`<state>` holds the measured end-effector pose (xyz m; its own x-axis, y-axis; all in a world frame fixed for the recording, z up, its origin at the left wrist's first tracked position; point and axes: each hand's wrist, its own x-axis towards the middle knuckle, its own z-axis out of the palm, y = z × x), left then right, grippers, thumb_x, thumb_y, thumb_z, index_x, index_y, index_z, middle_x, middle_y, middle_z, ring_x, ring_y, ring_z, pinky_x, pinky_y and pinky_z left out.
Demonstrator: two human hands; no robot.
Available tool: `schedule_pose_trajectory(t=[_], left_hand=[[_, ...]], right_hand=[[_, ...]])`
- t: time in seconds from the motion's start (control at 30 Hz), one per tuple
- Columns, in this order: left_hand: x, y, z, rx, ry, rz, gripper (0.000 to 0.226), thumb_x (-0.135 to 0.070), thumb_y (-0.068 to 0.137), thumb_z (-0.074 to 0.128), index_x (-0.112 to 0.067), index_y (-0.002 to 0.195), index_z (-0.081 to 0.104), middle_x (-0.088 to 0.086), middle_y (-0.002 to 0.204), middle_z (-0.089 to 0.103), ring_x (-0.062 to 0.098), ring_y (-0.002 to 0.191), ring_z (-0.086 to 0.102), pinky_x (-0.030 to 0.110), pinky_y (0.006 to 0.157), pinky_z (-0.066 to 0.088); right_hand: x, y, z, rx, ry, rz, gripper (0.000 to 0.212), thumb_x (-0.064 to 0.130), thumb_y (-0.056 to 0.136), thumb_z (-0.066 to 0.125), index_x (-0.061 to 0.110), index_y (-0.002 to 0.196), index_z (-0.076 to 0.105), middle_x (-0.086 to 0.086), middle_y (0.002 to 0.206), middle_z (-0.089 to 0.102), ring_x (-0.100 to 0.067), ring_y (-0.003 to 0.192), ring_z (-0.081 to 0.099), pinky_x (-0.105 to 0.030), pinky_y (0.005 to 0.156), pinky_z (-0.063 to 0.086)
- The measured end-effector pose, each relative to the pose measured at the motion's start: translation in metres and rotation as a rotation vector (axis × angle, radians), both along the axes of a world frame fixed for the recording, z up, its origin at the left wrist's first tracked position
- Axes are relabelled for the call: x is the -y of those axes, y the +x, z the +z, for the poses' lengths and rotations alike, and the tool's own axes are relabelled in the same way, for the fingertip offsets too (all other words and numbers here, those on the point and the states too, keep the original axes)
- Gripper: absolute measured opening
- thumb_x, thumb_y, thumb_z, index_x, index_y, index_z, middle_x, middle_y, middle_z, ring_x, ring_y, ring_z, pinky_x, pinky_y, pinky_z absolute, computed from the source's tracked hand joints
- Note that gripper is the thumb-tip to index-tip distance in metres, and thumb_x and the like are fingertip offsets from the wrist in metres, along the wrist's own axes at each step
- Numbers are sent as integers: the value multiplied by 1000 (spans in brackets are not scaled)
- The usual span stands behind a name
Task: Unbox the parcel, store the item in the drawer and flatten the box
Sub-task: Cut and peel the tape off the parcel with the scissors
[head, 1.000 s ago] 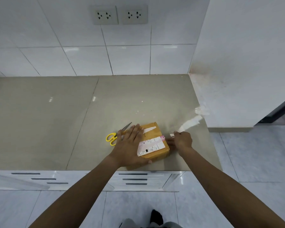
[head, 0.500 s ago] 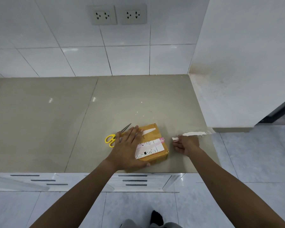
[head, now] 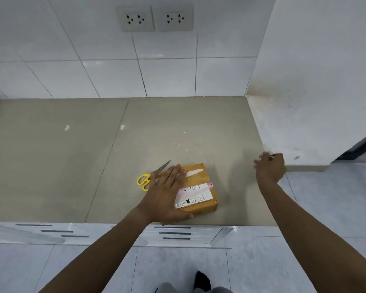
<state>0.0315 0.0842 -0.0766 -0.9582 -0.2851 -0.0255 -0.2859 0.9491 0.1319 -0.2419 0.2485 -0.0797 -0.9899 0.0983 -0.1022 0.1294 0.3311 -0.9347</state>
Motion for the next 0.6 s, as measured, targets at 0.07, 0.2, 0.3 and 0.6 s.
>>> schedule_pose_trajectory(t=[0.07, 0.2, 0.3, 0.6], left_hand=[[0, 0, 0, 5, -2, -1, 120, -96, 59, 34, -23, 153, 13, 1, 163, 3, 20, 150, 1, 54, 116, -4], [-1, 1, -1, 10, -17, 5, 121, -96, 59, 34, -23, 153, 13, 0, 163, 2, 20, 150, 0, 53, 115, -7], [-1, 1, 0, 28, -15, 14, 122, -96, 59, 33, -24, 154, 9, -1, 163, -2, 18, 150, -3, 53, 115, -8], [-1, 1, -2, -2, -8, 4, 120, -96, 60, 36, -22, 153, 14, 1, 163, 4, 20, 150, 3, 55, 115, -3]], right_hand=[[4, 0, 3, -249, 267, 154, 21, 22, 98, 47, 2, 91, 51, -19, 84, 67, -34, 75, 65, -42, 70, 51], [9, 6, -8, -572, 773, 591, 17, 15, 96, 50, 2, 101, 58, -18, 87, 65, -37, 83, 61, -38, 63, 48], [1, 13, -29, -570, 1036, 766, 21, 3, 86, 59, 0, 107, 61, -19, 98, 66, -37, 95, 60, -40, 68, 53], [-22, 25, -42, -878, 1383, 801, 39, 3, 81, 37, 3, 111, 62, -24, 103, 68, -42, 127, 47, -71, 102, 11]])
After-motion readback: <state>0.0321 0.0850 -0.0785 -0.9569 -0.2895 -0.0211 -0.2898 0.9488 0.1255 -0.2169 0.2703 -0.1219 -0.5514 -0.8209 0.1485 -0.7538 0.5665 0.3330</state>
